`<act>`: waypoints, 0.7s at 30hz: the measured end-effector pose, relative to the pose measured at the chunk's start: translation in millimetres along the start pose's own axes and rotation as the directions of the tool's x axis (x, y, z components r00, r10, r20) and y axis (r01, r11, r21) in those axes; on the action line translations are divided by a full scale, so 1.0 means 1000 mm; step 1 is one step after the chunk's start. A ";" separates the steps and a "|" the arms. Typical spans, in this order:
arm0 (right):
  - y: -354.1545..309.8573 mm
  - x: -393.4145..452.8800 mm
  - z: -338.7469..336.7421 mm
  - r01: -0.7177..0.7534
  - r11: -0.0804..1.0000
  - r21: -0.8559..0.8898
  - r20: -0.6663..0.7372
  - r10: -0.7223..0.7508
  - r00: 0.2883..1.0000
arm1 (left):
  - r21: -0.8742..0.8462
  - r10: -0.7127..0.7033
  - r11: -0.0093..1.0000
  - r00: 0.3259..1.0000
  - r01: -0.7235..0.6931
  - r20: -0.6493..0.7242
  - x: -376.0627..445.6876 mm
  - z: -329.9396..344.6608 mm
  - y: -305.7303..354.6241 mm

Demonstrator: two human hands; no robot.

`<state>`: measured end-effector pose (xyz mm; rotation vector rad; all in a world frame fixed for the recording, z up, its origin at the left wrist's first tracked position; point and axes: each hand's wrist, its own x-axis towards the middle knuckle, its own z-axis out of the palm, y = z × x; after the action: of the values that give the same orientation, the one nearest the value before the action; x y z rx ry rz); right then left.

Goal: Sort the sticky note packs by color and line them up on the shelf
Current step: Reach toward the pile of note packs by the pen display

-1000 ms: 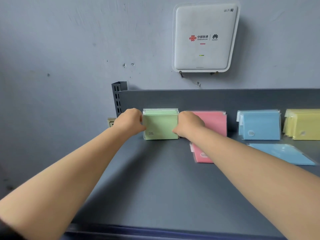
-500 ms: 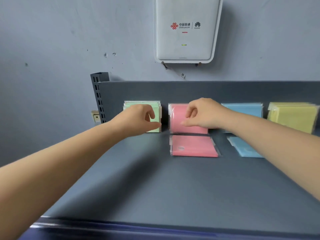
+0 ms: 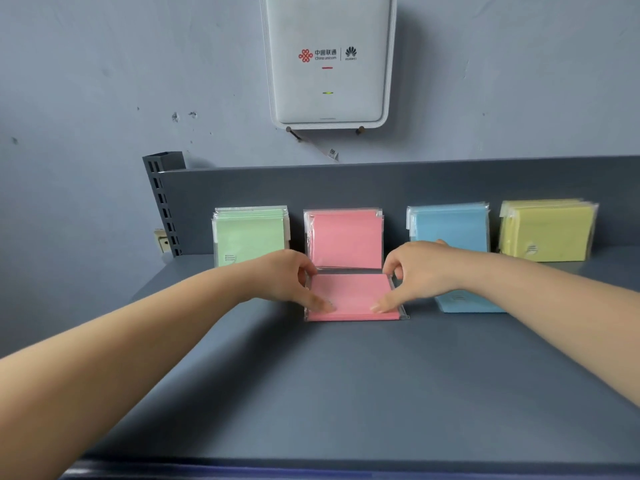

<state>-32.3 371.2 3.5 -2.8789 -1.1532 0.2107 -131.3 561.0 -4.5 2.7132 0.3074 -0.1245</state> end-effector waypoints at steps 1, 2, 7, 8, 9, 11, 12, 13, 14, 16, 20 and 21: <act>0.001 0.000 0.000 -0.001 1.000 0.004 -0.015 0.001 1.000 | -0.017 0.007 1.000 1.000 -0.007 -0.020 0.001 0.001 0.000; 0.002 0.001 0.001 -0.004 1.000 0.013 -0.037 0.005 0.999 | -0.024 0.016 1.000 0.998 -0.017 -0.053 0.003 0.002 0.000; 0.001 0.011 -0.002 -0.054 0.995 -0.085 -0.366 0.020 0.931 | 0.079 0.128 0.991 0.913 -0.106 -0.388 0.015 -0.003 0.009; 0.001 0.014 -0.002 -0.066 0.990 -0.126 -0.444 0.003 0.896 | 0.102 0.144 0.989 0.881 -0.110 -0.451 0.019 -0.004 0.011; 0.001 0.018 -0.002 -0.076 0.984 -0.159 -0.507 -0.016 0.862 | 0.107 0.148 0.988 0.854 -0.108 -0.499 0.023 -0.005 0.013; 0.001 0.027 -0.001 -0.092 0.976 -0.199 -0.577 -0.041 0.816 | 0.082 0.116 0.993 0.822 -0.085 -0.557 0.030 -0.008 0.014; 0.001 0.031 -0.001 -0.097 0.974 -0.205 -0.589 -0.043 0.807 | 0.074 0.099 0.995 0.812 -0.069 -0.575 0.032 -0.009 0.013; 0.001 0.035 0.000 -0.103 0.973 -0.205 -0.591 -0.039 0.806 | 0.082 0.093 0.995 0.803 -0.055 -0.589 0.034 -0.010 0.012; 0.001 0.038 0.000 -0.109 0.973 -0.201 -0.589 -0.031 0.808 | 0.100 0.098 0.994 0.795 -0.047 -0.599 0.036 -0.011 0.011; 0.001 0.043 0.000 -0.117 0.973 -0.199 -0.585 -0.022 0.811 | 0.126 0.106 0.991 0.790 -0.037 -0.603 0.039 -0.012 0.011; 0.003 0.045 0.001 -0.112 0.973 -0.201 -0.575 -0.025 0.818 | 0.164 0.089 0.986 0.805 0.011 -0.587 0.041 -0.011 0.011; 0.003 0.044 0.000 -0.098 0.975 -0.201 -0.572 -0.036 0.819 | 0.187 0.094 0.982 0.806 0.022 -0.584 0.040 -0.010 0.012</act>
<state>1.2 398.8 -1.7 -2.8035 -1.0493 -0.7887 -89.5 562.1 4.5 2.8738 0.4353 0.7629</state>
